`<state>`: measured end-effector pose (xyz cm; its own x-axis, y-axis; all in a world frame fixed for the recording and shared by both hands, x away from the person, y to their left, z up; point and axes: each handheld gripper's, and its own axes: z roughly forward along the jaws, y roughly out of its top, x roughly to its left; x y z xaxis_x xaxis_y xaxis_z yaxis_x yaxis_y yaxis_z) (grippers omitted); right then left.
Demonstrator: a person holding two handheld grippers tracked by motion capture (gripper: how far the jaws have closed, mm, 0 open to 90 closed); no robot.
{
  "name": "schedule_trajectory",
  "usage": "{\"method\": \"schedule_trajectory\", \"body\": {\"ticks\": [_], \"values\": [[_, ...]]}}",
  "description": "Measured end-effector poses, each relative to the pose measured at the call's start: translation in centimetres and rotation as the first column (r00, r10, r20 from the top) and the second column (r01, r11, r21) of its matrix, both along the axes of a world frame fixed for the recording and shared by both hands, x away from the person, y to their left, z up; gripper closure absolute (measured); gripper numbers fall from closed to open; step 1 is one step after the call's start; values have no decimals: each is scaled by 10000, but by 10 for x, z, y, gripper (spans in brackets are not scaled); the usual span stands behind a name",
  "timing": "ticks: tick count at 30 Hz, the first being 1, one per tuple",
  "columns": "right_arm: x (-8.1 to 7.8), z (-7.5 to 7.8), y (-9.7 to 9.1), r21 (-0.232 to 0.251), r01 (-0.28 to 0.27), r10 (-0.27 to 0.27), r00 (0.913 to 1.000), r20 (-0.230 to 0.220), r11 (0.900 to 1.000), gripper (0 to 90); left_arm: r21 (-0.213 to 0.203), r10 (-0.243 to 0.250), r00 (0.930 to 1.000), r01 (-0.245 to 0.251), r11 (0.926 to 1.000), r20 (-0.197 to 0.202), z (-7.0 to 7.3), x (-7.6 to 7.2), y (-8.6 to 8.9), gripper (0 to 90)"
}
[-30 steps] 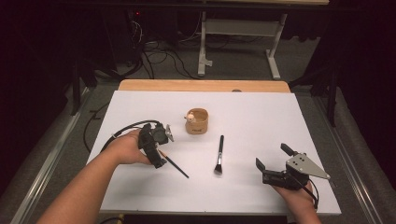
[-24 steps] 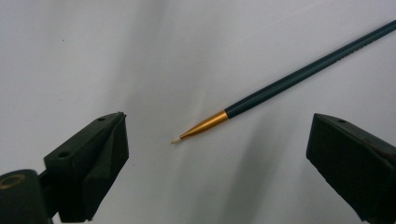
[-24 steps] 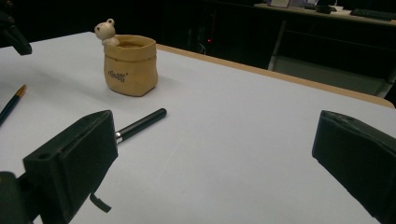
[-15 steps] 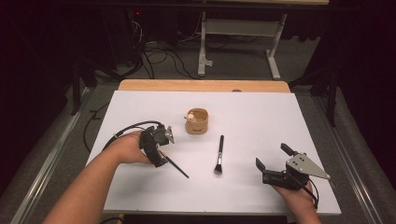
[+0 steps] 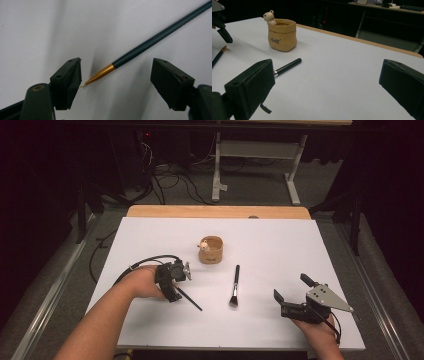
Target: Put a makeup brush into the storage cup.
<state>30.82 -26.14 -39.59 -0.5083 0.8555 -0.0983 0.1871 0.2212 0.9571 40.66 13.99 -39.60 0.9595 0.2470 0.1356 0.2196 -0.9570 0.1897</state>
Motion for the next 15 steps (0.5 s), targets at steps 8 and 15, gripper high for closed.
{"method": "schedule_trajectory", "body": {"ticks": [8, 15], "values": [[0, 0, -1, 69, 20, -20, 10000, -26, 10000, 17, -136, -83, 9999, 81, 9999, -134, -2, 2, 0, 302], [0, 0, 0, 30, -29, 29, 10000, 16, 10000, 17, -143, -34, 9995, 30, 9999, -308, -4, 4, -2, 341]]}}
